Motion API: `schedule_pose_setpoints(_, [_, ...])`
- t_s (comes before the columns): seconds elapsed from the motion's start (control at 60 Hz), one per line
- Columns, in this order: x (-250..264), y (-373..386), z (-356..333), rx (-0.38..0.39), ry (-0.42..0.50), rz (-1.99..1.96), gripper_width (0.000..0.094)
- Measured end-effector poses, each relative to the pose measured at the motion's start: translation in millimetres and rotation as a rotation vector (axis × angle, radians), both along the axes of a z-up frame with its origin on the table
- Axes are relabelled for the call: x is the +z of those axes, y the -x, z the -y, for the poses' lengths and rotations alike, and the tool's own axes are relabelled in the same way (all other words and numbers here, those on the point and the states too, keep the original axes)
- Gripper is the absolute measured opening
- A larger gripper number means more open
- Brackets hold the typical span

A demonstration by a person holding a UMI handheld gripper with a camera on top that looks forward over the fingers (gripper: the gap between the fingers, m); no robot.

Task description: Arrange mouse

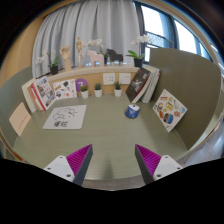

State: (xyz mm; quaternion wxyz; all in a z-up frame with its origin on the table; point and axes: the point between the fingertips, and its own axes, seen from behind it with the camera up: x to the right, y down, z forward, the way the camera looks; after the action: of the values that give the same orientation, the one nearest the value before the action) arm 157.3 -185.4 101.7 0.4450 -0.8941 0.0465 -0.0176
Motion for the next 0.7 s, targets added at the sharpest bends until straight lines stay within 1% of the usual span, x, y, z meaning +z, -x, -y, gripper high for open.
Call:
schedule_pose_setpoints(0.15, [-39,-63,-32,-0.069,0.050,0.027,0.0843])
schedule_pose_setpoints(0.2, [-50,-76,-48,-0.073,0.065,0.022,0.0845])
schedule_pose_setpoints(0.367, [-74,-113,-124,-0.050,0.084,0.032,0.0844])
schedule_pose_setpoints(0.533, [-86,-124,-198,-0.001,0.104,0.034,0.0849])
schedule_pose_setpoints(0.7, [-98,-123,-255,0.044,0.139,0.006,0.0847])
